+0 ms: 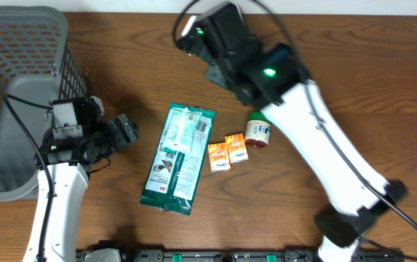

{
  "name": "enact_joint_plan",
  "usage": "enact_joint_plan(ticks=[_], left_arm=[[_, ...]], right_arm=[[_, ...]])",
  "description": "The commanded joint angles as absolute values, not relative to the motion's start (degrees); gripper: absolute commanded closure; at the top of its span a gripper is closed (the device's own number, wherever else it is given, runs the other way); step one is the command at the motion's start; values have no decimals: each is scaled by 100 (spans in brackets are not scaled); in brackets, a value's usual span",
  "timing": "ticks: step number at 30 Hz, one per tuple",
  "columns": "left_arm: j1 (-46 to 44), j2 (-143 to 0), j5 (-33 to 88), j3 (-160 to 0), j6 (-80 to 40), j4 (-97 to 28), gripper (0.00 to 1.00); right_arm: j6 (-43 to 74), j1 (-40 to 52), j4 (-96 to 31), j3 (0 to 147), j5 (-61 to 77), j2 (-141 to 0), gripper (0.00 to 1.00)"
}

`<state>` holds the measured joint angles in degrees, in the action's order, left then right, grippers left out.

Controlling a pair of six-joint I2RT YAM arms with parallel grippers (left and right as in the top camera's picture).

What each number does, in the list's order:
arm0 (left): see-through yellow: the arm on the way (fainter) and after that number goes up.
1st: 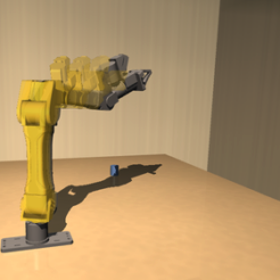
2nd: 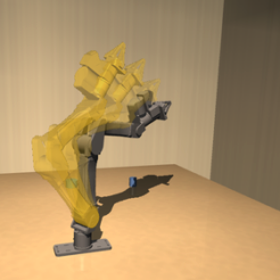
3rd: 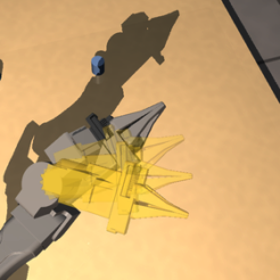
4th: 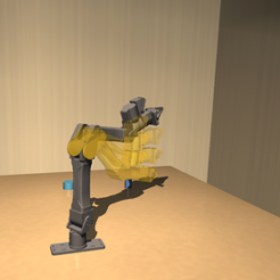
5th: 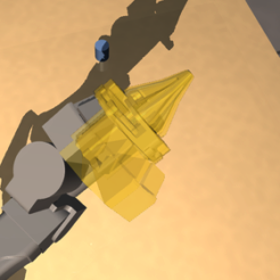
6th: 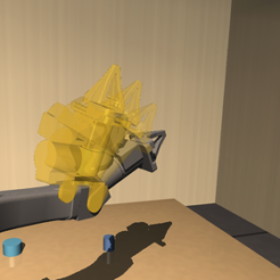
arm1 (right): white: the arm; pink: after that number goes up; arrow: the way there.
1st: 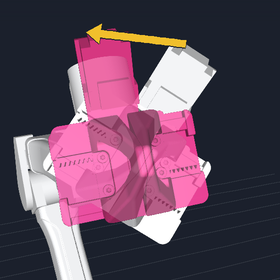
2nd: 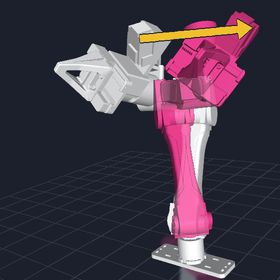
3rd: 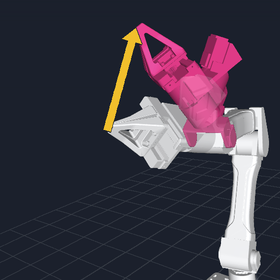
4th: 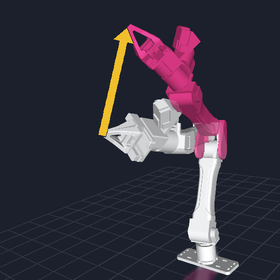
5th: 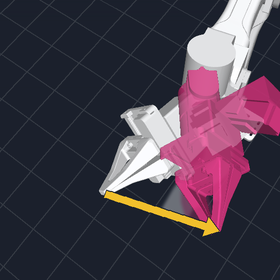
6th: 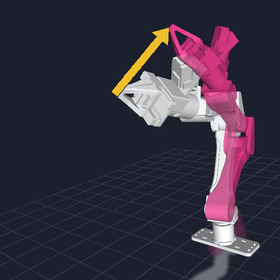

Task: Scan the item barcode
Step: 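Carry the red sachet with the right gripper up to the scanner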

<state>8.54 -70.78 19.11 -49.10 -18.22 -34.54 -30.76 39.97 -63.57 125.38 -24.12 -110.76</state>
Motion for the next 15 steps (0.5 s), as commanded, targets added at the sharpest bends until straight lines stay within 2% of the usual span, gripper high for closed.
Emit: enact_joint_plan(ticks=[1, 15], left_arm=[[910, -7109, 1833, -4945, -1894, -3465, 7], [910, -7109, 1835, -4945, -1894, -3465, 7]], right_arm=[[-3830, 3903, -6047, 12551, -3181, -11419, 99], [-4038, 3118, -4501, 12551, -3181, -12951, 99]])
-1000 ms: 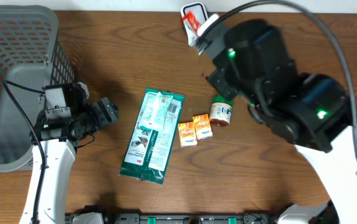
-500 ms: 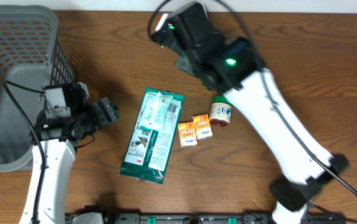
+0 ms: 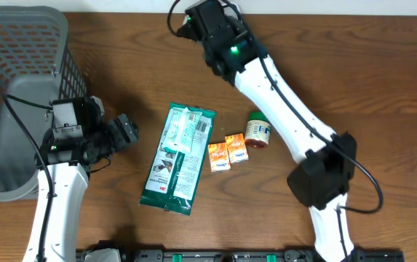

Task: Scan the item barcode
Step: 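Carry the red sachet with the right gripper up to the scanner, then move the scanned sachet right and lower it onto the table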

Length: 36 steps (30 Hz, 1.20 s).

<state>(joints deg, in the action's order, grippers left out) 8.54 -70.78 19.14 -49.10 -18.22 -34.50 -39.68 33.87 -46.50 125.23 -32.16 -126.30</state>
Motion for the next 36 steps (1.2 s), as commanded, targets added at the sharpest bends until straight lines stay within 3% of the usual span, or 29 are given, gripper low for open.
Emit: enact_joint_plan(ticks=[1, 18, 36], left_arm=[[910, -7109, 1833, -4945, -1894, -3465, 7], [910, -7109, 1833, -4945, -1894, -3465, 7], [910, -7109, 1833, -4945, -1894, -3465, 7]], right_arm=[[-4038, 3044, -4416, 12551, -3153, -13056, 99], [-3677, 2189, -3083, 12551, -1085, -13799, 99], [-4464, 2191, -2571, 12540, -2475, -14333, 99]])
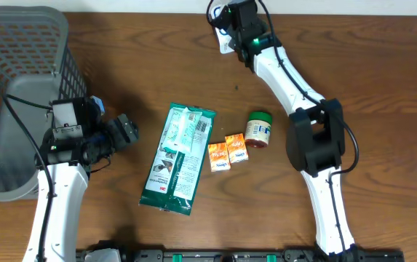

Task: Scan the item barcode
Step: 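Move the scanned sachet right and lower it onto the table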

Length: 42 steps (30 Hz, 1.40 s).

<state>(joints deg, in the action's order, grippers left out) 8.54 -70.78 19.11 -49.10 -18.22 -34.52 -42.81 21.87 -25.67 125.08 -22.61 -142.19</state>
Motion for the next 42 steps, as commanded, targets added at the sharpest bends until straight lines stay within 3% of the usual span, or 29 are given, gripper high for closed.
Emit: enact_joint_plan(ticks=[1, 42], left_arm=[[910, -7109, 1833, -4945, -1894, -3465, 7], [910, -7109, 1835, -4945, -1894, -3465, 7]], right_arm=[[-4462, 2191, -2591, 12540, -2458, -14337, 99], [-4289, 2366, -2821, 12342, -2692, -13917, 99]])
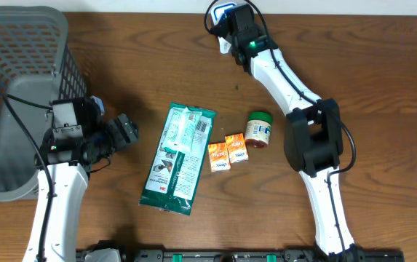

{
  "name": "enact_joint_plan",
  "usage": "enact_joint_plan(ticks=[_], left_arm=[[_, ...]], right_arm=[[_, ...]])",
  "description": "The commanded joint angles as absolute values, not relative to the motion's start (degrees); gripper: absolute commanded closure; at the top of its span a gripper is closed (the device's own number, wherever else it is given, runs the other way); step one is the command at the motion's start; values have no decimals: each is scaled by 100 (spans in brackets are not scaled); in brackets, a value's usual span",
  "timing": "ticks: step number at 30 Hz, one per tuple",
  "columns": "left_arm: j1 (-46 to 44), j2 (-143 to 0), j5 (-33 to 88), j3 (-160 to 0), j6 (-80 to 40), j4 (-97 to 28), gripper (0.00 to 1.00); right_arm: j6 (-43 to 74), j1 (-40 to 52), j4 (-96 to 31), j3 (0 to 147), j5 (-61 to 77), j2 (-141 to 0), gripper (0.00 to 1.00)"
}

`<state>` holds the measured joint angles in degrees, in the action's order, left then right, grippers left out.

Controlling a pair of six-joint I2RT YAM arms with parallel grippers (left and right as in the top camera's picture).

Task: Scan the item barcode
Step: 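Move the scanned sachet right and lower it onto the table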

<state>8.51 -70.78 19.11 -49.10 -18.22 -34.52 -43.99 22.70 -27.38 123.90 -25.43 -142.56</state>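
A green flat pack (177,159) lies in the middle of the table. To its right lie two small orange boxes (218,156) (236,148) and a small jar with a green lid (258,129). My right gripper (228,22) is stretched to the table's far edge, where a white thing with a blue rim (223,10) shows at its tip; whether the fingers are around it is hidden. My left gripper (126,132) hovers left of the green pack, pointing toward it, with nothing visible between its fingers.
A grey mesh basket (19,44) fills the far left corner, behind the left arm. The right arm's forearm (288,80) runs diagonally over the table behind the jar. A dark rail (230,256) runs along the near edge.
The right gripper has shifted slightly left and farther back at the far edge, and a blue-rimmed white thing now shows at its tip. The left arm and the items have not moved.
The right arm first stood high over the back middle of the table. Then it reached toward the far edge, and later lay stretched out low there, where it remains. The left arm and all items kept their places.
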Motion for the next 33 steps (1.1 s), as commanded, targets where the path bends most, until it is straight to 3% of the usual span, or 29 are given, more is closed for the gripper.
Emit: enact_joint_plan(ticks=[1, 13, 17, 23, 27, 33], left_arm=[[910, -7109, 1833, -4945, -1894, -3465, 7], [910, -7109, 1833, -4945, -1894, -3465, 7], [910, -7109, 1833, -4945, -1894, -3465, 7], [910, -7109, 1835, -4945, -1894, -3465, 7], [910, -7109, 1833, -4945, -1894, -3465, 7], [910, -7109, 1833, -4945, -1894, -3465, 7]], right_arm=[[-4237, 2375, -2928, 12342, -2689, -13786, 99], [-3162, 2202, -5535, 12342, -1986, -11312, 99], [-2279, 1695, -7120, 12339, -1245, -10661, 99], [-1011, 812, -8512, 12140, -1031, -10715, 99], [-858, 235, -8466, 11323, -1039, -10772, 99], [-860, -515, -7343, 9548, -1267, -10772, 99]])
